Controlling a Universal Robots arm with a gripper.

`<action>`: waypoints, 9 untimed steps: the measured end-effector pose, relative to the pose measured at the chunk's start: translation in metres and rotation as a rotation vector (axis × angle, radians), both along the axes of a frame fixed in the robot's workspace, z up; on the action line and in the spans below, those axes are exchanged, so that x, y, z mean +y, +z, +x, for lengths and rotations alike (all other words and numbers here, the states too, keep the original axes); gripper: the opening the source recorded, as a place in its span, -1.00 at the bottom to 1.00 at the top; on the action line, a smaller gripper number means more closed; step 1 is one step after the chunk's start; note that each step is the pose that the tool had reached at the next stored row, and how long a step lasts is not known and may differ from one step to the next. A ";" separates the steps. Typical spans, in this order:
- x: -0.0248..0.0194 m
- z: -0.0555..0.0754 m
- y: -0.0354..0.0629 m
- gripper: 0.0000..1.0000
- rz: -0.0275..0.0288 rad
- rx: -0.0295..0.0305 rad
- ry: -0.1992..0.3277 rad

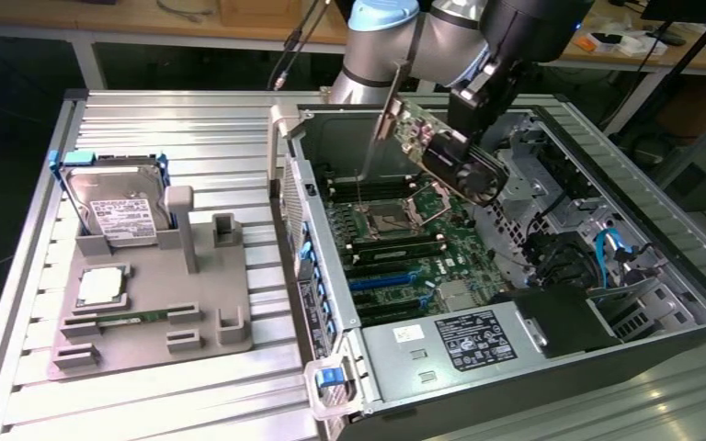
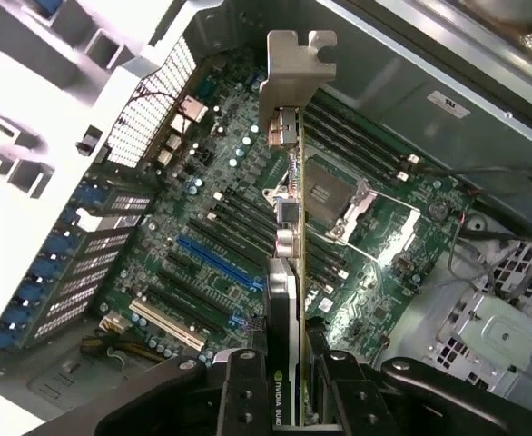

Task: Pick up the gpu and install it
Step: 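Insert the gpu into the slot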

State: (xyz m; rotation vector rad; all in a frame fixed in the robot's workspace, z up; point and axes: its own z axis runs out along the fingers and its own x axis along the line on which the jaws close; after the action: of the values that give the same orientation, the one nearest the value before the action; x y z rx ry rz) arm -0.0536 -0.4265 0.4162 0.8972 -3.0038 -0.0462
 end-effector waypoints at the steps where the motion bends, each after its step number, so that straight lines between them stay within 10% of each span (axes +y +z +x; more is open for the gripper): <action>1: 0.0000 0.000 0.0000 -0.46 0.0001 0.0000 0.031; 9: 0.0000 0.000 0.0000 -0.46 0.0000 -0.0001 0.233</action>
State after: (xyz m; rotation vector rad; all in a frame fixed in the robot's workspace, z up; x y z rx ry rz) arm -0.0536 -0.4265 0.4162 1.2392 -2.8761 -0.0447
